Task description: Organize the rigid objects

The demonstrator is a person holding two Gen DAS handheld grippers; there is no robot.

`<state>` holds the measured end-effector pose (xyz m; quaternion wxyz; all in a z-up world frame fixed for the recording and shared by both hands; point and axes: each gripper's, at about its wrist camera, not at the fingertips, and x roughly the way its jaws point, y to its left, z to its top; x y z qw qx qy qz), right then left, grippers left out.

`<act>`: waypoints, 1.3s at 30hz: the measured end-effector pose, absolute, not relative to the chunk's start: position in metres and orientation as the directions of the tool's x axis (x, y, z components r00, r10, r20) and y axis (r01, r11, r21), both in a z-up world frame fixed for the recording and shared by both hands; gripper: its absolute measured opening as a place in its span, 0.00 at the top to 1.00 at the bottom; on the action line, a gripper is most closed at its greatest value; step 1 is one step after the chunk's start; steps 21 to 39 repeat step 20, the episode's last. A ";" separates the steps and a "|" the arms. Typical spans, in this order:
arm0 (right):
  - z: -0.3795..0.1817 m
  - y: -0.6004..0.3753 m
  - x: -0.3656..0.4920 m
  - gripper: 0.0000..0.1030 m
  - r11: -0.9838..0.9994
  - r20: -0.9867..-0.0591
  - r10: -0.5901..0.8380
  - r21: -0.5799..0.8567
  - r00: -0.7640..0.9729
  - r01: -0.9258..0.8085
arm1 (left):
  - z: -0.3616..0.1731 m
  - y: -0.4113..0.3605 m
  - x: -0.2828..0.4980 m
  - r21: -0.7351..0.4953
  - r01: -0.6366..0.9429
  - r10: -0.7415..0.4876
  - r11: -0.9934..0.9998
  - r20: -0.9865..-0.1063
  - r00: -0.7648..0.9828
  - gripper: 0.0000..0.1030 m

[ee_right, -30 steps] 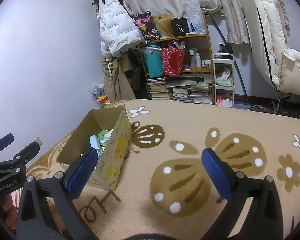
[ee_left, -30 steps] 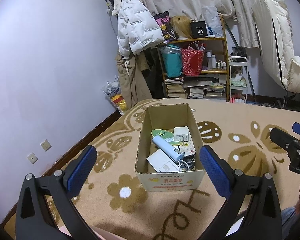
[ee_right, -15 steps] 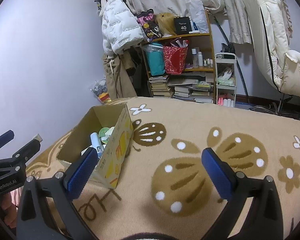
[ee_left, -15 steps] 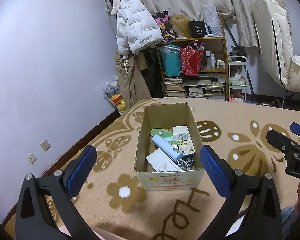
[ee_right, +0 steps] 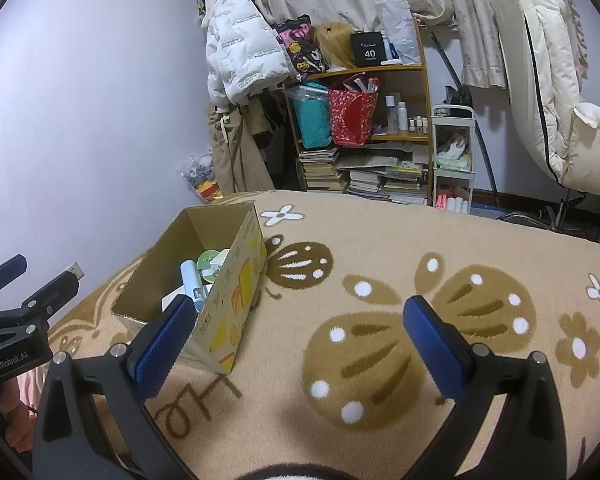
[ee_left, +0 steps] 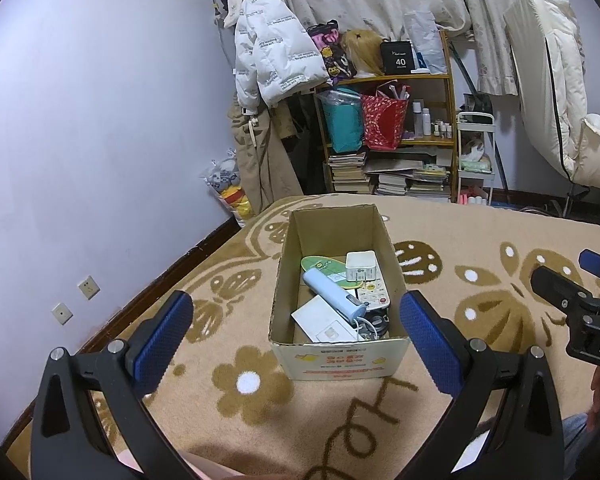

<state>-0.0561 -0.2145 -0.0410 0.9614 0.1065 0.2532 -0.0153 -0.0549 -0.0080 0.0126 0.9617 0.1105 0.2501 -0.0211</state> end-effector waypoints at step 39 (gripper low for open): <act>-0.040 -0.216 -0.056 0.00 0.978 -0.492 0.026 0.195 0.870 0.081 | 0.012 -0.007 -0.056 0.209 0.088 0.025 0.974 -0.485 0.874 0.01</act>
